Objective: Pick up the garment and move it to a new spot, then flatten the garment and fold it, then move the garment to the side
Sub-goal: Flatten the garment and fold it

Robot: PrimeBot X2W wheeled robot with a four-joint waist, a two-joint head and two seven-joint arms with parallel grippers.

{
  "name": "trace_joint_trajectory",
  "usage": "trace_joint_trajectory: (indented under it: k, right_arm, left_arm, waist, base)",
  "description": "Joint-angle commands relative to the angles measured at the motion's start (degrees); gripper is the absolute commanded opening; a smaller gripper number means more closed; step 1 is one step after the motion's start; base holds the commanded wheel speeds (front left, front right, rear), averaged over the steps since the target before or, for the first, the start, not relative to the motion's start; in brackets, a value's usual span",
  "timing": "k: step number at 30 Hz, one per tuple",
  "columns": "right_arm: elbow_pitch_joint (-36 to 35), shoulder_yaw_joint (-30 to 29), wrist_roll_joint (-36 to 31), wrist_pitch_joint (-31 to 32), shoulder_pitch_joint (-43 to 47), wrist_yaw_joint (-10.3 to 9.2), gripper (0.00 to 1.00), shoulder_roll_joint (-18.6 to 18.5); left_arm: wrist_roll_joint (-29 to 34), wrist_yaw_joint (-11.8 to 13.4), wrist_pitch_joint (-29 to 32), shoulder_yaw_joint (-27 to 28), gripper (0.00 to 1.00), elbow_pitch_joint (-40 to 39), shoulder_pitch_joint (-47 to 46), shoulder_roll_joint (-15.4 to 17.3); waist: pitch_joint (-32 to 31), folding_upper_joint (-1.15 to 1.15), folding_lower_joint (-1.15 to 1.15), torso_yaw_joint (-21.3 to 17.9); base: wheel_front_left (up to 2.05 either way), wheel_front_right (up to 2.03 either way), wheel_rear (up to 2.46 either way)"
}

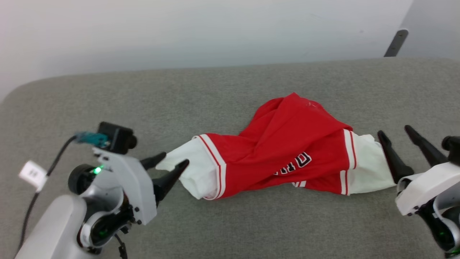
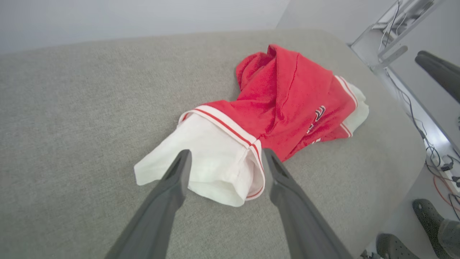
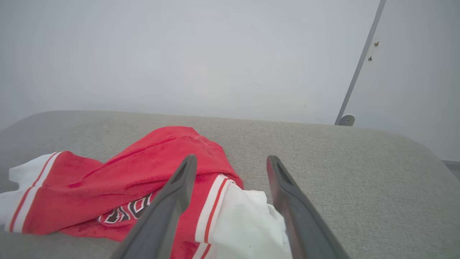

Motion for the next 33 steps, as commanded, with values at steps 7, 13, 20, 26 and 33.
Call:
trace_joint_trajectory:
  k: [7,13,20,26,33]
  right_arm:
    - [-3.9,-1.6,-2.6,1.1,3.0,-0.04,1.00,3.8]
    - [-5.3,-2.5,-3.4,2.5,3.2,-0.04,1.00,4.5]
    - [-6.1,-2.7,-3.5,3.0,2.9,-0.04,1.00,4.7]
    - [-6.7,-2.9,-3.7,3.4,2.6,-0.04,1.00,4.7]
    - [-6.9,-3.5,-4.2,3.4,2.7,-0.04,1.00,4.7]
  left_arm:
    - [-2.9,-0.6,11.5,-5.2,1.00,7.3,-6.4,-0.1]
    - [-2.1,-1.1,12.6,-7.6,1.00,11.5,-8.3,-0.1]
    - [-1.0,-1.7,11.1,-10.2,1.00,15.3,-9.4,0.3]
    - [-2.2,-1.9,9.2,-11.6,0.35,19.2,-10.7,-0.4]
    - [-3.8,-1.9,9.1,-12.7,0.00,20.5,-12.9,0.3]
  waist:
    - [0.3,0.00,0.00,-2.9]
    - [1.2,0.00,0.00,-3.9]
    - [2.1,0.00,0.00,-4.4]
    - [3.0,0.00,0.00,-4.6]
    - [3.4,0.00,0.00,-4.4]
  base:
    - [0.00,0.00,0.00]
    - [0.00,0.00,0.00]
    - [0.00,0.00,0.00]
    - [0.00,0.00,0.00]
    - [0.00,0.00,0.00]
